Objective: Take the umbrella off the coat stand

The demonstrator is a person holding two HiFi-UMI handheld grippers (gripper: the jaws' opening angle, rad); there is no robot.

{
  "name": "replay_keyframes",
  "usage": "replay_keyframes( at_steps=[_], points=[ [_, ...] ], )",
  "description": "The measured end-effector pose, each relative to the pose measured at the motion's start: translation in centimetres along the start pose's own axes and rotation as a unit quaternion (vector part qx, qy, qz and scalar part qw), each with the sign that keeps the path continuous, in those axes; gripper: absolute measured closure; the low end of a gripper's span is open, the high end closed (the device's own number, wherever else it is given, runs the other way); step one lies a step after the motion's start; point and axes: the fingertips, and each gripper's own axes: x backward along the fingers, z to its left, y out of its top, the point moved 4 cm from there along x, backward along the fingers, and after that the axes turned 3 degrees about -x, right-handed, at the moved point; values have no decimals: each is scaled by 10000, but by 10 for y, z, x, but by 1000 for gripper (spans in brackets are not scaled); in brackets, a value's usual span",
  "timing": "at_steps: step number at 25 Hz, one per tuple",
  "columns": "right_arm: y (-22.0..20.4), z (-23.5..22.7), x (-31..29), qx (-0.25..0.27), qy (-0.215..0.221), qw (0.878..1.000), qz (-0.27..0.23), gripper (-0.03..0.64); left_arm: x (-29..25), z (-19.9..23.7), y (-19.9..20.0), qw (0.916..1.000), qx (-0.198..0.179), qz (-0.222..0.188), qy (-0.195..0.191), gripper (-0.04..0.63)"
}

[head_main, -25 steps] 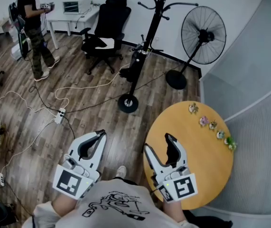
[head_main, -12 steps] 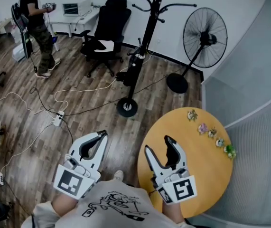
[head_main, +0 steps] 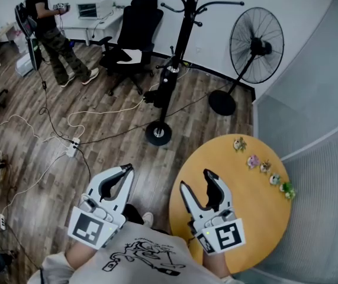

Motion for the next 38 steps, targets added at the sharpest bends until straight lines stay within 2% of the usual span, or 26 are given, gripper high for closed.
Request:
replay_keyframes(
  at_steps=[19,38],
  points=[
    [-4,-7,-46,37,-74,9999,69,353,-21,45,-9,10000,19,7,-4,588],
    [13,-39,-128,103,-216,9997,104,362,-90,111,-3,9997,84,-36,-214,588]
  ],
)
